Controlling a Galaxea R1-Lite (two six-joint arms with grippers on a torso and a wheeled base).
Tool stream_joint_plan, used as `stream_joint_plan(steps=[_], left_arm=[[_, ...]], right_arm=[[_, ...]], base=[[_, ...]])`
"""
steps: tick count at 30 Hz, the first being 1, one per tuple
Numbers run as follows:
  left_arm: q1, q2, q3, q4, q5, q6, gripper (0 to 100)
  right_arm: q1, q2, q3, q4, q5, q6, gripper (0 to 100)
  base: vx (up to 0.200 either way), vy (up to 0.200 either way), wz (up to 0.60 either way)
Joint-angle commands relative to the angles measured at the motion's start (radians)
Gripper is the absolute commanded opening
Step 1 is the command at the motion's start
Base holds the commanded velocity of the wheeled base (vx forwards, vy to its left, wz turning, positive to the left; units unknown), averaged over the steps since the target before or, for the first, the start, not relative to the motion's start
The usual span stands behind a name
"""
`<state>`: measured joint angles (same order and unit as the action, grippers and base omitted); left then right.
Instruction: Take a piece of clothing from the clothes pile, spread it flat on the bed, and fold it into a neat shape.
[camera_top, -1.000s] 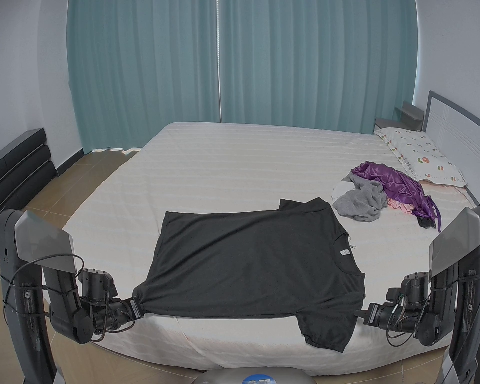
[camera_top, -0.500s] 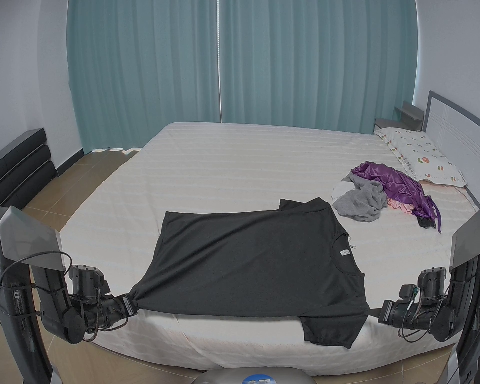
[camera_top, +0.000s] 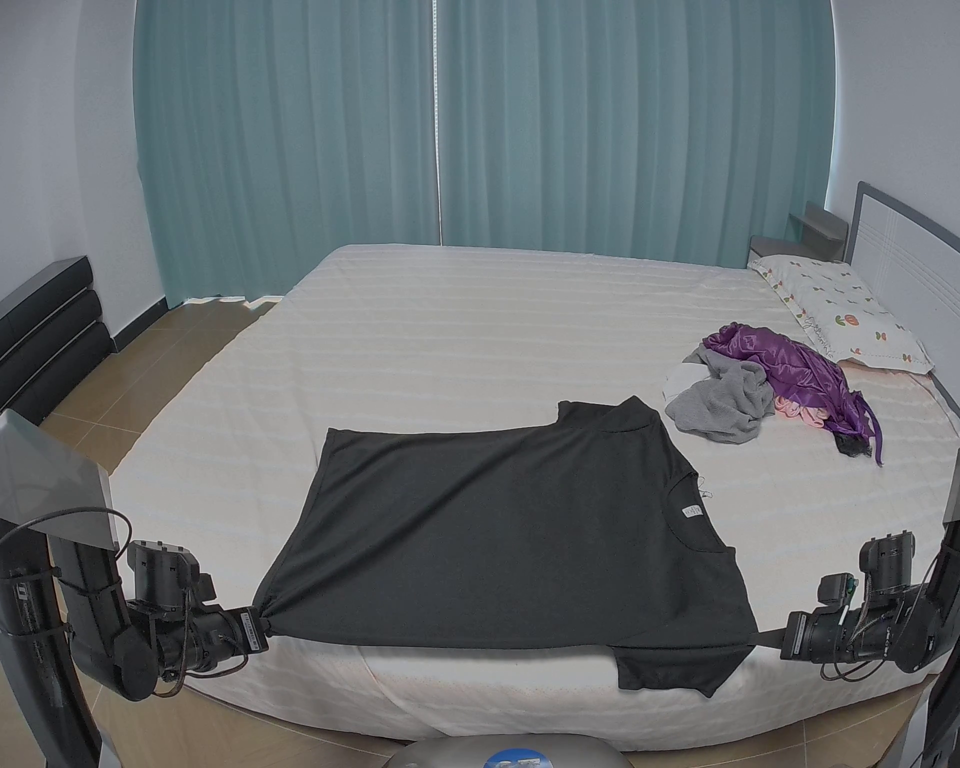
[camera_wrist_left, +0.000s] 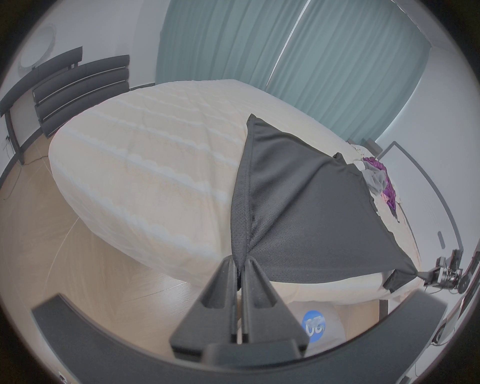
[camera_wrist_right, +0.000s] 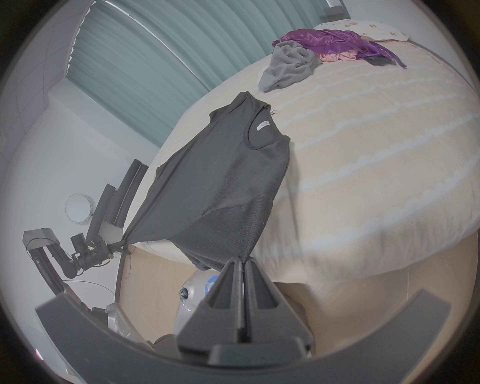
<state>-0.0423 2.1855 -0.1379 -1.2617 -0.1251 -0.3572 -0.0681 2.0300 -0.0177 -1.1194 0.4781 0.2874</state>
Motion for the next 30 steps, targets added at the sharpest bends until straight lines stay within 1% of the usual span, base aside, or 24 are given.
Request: stream_joint_plan(steps=[1, 4, 5, 6, 8, 10, 12, 13, 16, 17, 19, 24, 26, 30], left_arm=[[-0.004, -0.012, 0.035, -0.001, 0.001, 0.029, 0], [-0.004, -0.009, 0.047, -0.001, 0.001, 0.044, 0], [-0.004, -0.009, 0.047, -0.001, 0.001, 0.044, 0], [-0.005, -0.009, 0.061, -0.001, 0.001, 0.057, 0], [-0.007, -0.009, 0.072, -0.001, 0.001, 0.072, 0], [-0.011, -0.01, 0.089, -0.001, -0.001, 0.107, 0], [-0.016, -0.01, 0.098, -0.001, -0.001, 0.115, 0], [-0.022, -0.012, 0.104, -0.001, 0.001, 0.115, 0], [-0.027, -0.015, 0.116, -0.001, 0.002, 0.123, 0], [-0.027, -0.023, 0.127, -0.001, 0.004, 0.139, 0], [-0.027, -0.035, 0.138, 0.007, 0.004, 0.165, 0], [-0.027, -0.059, 0.138, 0.036, 0.009, 0.175, 0], [-0.028, -0.098, 0.138, 0.093, 0.016, 0.192, 0], [-0.028, -0.155, 0.138, 0.17, 0.018, 0.222, 0]], right_arm=[[-0.022, -0.094, 0.018, 0.07, 0.019, -0.031, 0], [-0.024, -0.131, 0.018, 0.138, 0.02, -0.086, 0], [-0.024, -0.131, 0.018, 0.138, 0.02, -0.086, 0], [-0.036, -0.162, 0.018, 0.179, 0.02, -0.122, 0], [-0.045, -0.18, 0.018, 0.202, 0.02, -0.134, 0], [-0.078, -0.215, 0.018, 0.254, 0.02, -0.166, 0], [-0.096, -0.231, 0.018, 0.286, 0.022, -0.2, 0], [-0.107, -0.241, 0.018, 0.317, 0.022, -0.231, 0], [-0.111, -0.248, 0.018, 0.375, 0.022, -0.286, 0], [-0.113, -0.244, 0.018, 0.388, 0.02, -0.303, 0], [-0.114, -0.246, 0.018, 0.391, 0.02, -0.312, 0], [-0.116, -0.263, 0.018, 0.42, 0.019, -0.321, 0], [-0.116, -0.278, 0.018, 0.452, 0.017, -0.343, 0], [-0.122, -0.286, 0.018, 0.464, 0.016, -0.347, 0]], base=[[0.0, 0.0, 0.0], [0.0, 0.0, 0.0], [0.0, 0.0, 0.0], [0.0, 0.0, 0.0], [0.0, 0.0, 0.0], [0.0, 0.0, 0.0], [0.0, 0.0, 0.0], [0.0, 0.0, 0.0], [0.0, 0.0, 0.0], [0.0, 0.0, 0.0], [0.0, 0.0, 0.0], [0.0, 0.0, 0.0], [0.0, 0.0, 0.0], [0.0, 0.0, 0.0]])
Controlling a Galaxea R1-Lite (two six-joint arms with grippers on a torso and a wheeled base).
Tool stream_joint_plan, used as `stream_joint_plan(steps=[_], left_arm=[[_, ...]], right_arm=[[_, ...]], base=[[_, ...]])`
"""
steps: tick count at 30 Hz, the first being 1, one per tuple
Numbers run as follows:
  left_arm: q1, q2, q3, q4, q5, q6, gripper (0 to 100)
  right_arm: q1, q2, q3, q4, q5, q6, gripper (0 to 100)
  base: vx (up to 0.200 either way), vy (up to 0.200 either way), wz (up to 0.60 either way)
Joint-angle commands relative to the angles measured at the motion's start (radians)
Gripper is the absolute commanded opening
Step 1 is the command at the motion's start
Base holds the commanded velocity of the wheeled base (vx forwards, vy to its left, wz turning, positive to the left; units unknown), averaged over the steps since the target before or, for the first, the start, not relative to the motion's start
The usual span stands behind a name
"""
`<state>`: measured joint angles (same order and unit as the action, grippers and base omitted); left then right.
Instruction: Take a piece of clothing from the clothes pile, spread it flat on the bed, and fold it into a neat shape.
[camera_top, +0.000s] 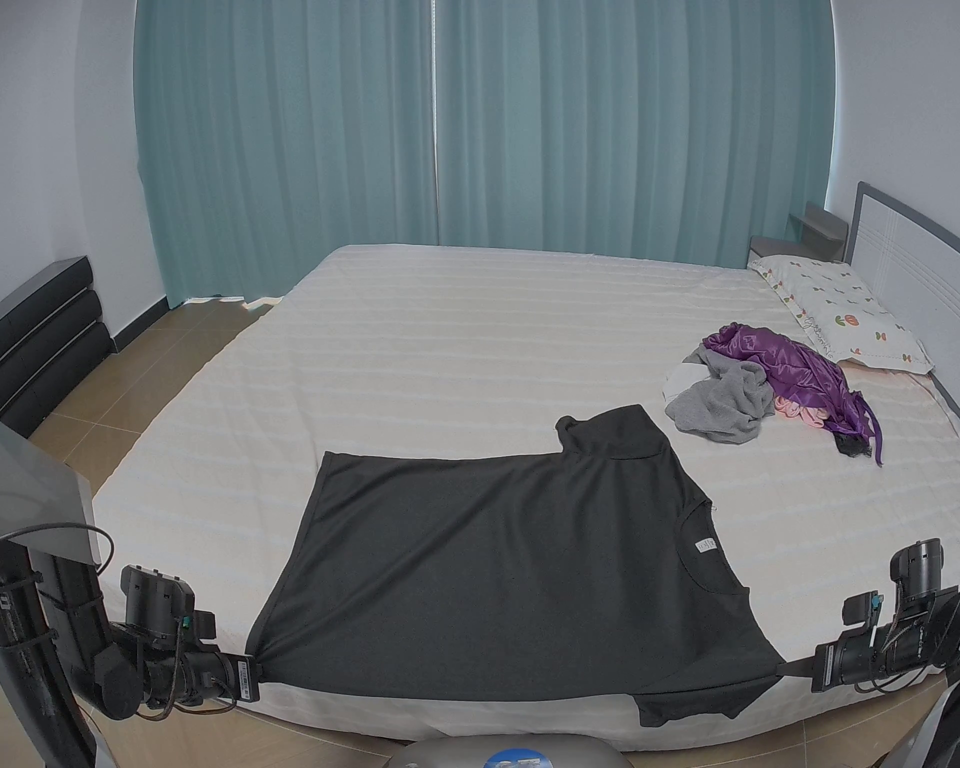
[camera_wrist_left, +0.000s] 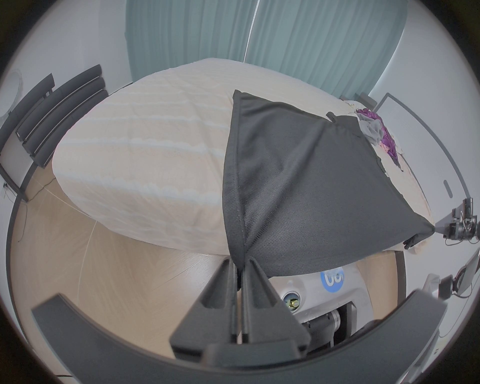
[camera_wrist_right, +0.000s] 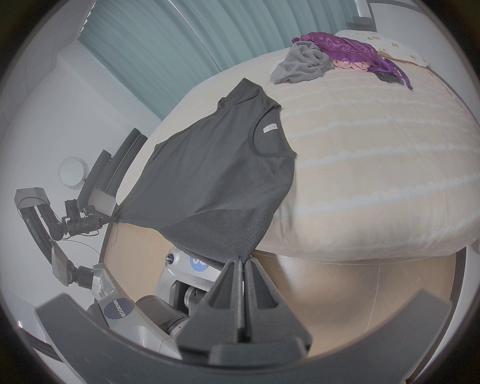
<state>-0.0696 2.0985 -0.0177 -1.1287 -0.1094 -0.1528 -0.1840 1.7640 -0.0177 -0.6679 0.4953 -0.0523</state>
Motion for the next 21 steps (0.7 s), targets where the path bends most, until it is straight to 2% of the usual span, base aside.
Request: stream_joint_plan(steps=[1, 9, 16, 21], left_arm=[[-0.001, -0.077, 0.018, 0.056, 0.002, 0.025, 0], [-0.001, -0.158, 0.018, 0.182, 0.005, 0.073, 0], [0.002, -0.153, -0.025, 0.178, 0.005, 0.056, 0], [-0.013, -0.164, -0.125, 0.178, 0.005, -0.102, 0]], right_arm=[[-0.006, -0.023, 0.018, 0.021, -0.001, -0.009, 0], [-0.008, -0.074, 0.018, 0.09, -0.004, -0.02, 0], [-0.006, -0.072, 0.005, 0.079, 0.006, -0.011, 0], [0.008, -0.052, -0.073, 0.08, 0.006, 0.035, 0]], base=[[0.0, 0.0, 0.0], [0.0, 0.0, 0.0], [0.0, 0.0, 0.0], [0.0, 0.0, 0.0]])
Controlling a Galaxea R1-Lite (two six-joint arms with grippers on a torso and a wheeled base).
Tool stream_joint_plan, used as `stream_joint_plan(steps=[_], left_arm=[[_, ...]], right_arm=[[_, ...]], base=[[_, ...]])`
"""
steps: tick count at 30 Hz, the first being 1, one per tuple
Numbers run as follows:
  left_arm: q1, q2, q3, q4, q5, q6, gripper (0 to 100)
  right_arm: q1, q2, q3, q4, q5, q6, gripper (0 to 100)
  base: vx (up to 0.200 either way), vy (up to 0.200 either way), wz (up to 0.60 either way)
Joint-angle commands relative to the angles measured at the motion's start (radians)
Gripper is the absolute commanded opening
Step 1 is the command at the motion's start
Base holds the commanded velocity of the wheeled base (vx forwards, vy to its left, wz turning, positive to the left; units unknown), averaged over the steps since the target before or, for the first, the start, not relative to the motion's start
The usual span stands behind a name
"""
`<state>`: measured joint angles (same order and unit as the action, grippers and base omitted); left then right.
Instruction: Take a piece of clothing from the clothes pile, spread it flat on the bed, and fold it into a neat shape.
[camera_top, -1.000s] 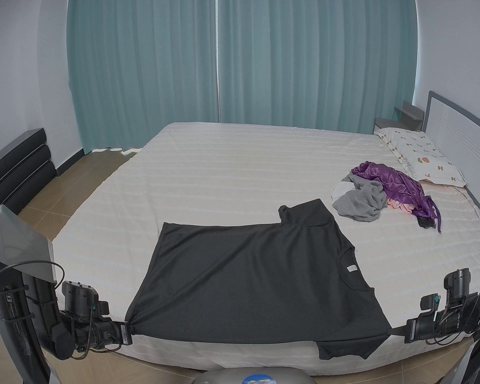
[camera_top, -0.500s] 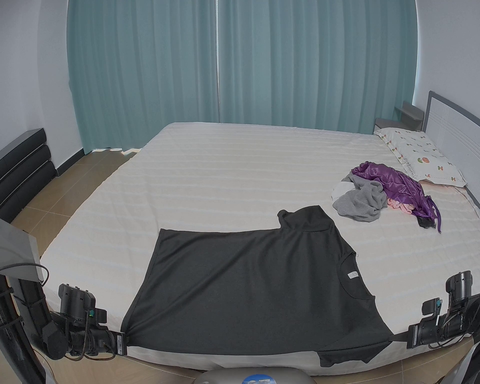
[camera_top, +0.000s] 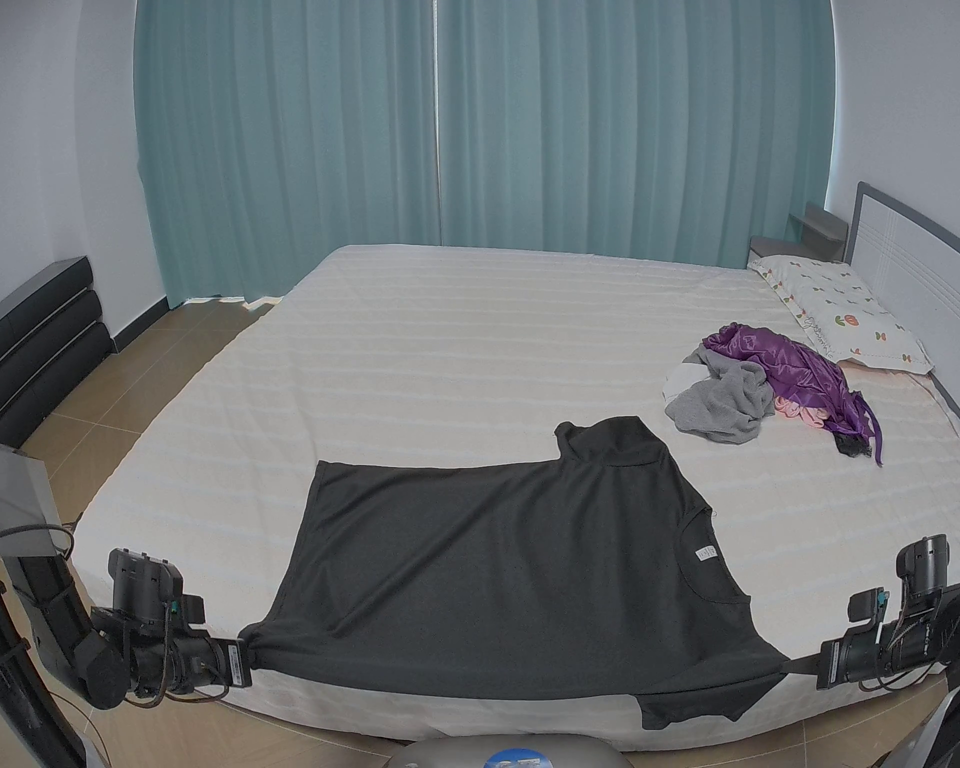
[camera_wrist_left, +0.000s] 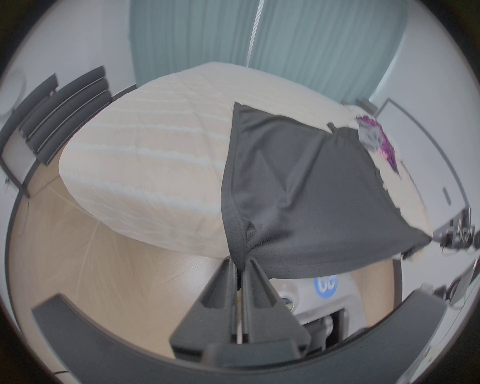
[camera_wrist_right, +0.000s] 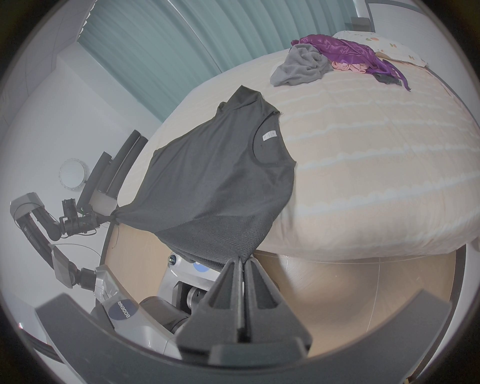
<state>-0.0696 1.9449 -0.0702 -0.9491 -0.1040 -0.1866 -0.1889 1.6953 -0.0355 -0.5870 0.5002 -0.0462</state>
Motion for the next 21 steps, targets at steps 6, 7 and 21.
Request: stream_joint_plan(steps=[6, 7, 21], left_arm=[[-0.018, 0.002, -0.155, -0.002, 0.009, -0.186, 0], [-0.018, 0.002, -0.155, -0.002, 0.009, -0.186, 0], [-0.021, 0.083, -0.289, -0.002, 0.038, -0.26, 0]], right_arm=[[0.034, 0.047, -0.162, 0.0, -0.003, 0.154, 0], [0.034, 0.047, -0.162, 0.0, -0.003, 0.154, 0], [0.078, 0.121, -0.303, 0.0, -0.017, 0.207, 0]], base=[[0.0, 0.0, 0.0], [0.0, 0.0, 0.0], [0.0, 0.0, 0.0]])
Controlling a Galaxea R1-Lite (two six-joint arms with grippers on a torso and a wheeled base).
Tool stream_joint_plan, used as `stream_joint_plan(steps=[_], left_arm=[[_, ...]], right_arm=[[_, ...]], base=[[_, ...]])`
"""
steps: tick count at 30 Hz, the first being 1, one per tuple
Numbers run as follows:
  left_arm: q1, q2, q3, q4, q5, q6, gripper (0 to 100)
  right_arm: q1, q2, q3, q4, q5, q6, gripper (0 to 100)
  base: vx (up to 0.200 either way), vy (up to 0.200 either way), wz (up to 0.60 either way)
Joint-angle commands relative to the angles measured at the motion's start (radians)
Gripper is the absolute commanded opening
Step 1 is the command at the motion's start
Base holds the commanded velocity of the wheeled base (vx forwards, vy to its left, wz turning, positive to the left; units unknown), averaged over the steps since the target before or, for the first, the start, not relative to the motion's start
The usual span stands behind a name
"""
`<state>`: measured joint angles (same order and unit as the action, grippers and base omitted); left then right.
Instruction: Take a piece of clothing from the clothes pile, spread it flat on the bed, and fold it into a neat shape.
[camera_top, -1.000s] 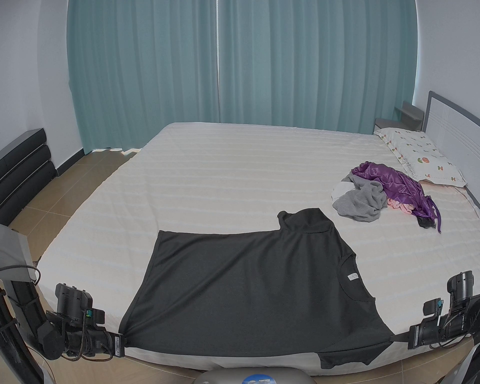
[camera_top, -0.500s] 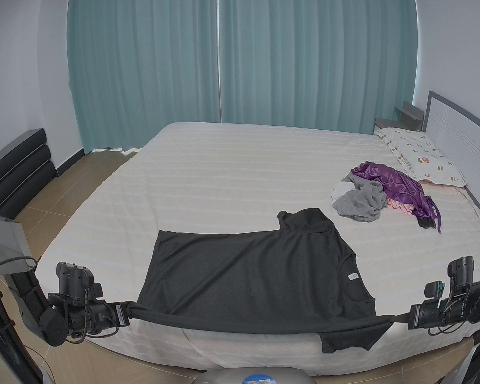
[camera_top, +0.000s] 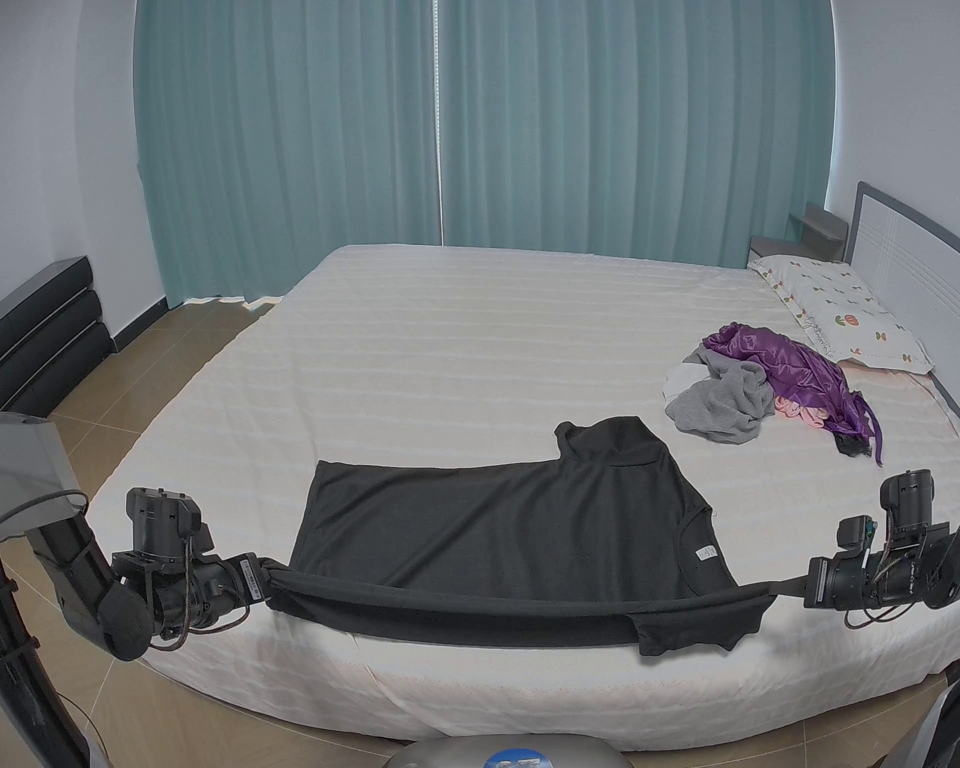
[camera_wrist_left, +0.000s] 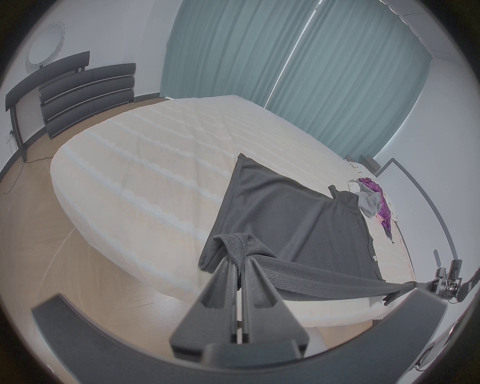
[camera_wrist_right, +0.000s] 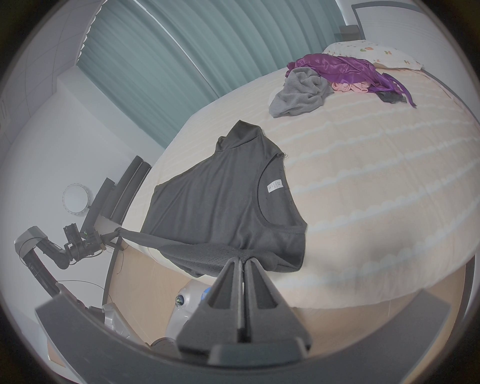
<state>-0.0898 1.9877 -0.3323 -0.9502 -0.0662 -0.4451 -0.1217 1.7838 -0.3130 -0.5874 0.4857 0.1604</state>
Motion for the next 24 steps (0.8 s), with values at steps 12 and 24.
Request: stream_joint_plan(steps=[12, 24], left_arm=[[-0.005, 0.148, -0.136, -0.001, 0.002, -0.006, 0], [-0.013, 0.286, -0.274, 0.004, 0.005, -0.047, 0]], right_arm=[[0.024, 0.167, -0.129, 0.0, -0.029, 0.002, 0], [0.073, 0.315, -0.284, 0.0, -0.047, 0.114, 0]], base=[[0.0, 0.0, 0.0], [0.0, 0.0, 0.0]])
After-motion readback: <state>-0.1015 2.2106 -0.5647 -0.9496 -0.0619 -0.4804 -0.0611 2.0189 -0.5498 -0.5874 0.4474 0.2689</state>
